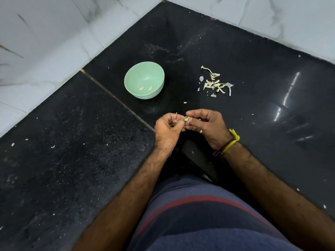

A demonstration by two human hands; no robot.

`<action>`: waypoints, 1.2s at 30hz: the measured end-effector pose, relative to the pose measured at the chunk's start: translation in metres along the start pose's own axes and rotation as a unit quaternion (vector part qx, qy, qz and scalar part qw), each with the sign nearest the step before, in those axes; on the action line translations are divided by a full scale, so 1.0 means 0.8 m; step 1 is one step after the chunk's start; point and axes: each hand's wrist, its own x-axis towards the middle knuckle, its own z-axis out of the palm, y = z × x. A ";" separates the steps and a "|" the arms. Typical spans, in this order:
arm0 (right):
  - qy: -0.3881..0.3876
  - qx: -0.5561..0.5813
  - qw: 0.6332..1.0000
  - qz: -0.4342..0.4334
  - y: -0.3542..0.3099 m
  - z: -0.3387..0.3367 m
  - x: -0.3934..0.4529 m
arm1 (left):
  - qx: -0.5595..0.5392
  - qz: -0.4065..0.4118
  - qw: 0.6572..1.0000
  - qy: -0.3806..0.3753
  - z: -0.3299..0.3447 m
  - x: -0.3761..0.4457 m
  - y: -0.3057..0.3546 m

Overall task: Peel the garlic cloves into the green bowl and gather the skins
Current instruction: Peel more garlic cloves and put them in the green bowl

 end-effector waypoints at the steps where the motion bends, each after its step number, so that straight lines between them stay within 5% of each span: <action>1: -0.001 0.004 1.000 0.001 0.000 -0.001 0.000 | -0.005 0.009 1.000 -0.003 -0.001 0.001 -0.002; 16: 0.009 -0.043 0.999 -0.003 -0.006 -0.007 0.005 | -0.049 0.039 0.997 -0.036 -0.003 0.002 -0.009; 26: 0.031 0.053 0.997 0.053 -0.005 0.007 0.008 | -0.059 0.030 0.998 -0.012 0.000 0.003 -0.008; 36: 0.051 0.015 0.997 0.058 -0.001 0.014 0.004 | 0.128 0.063 0.989 0.028 0.010 0.012 -0.028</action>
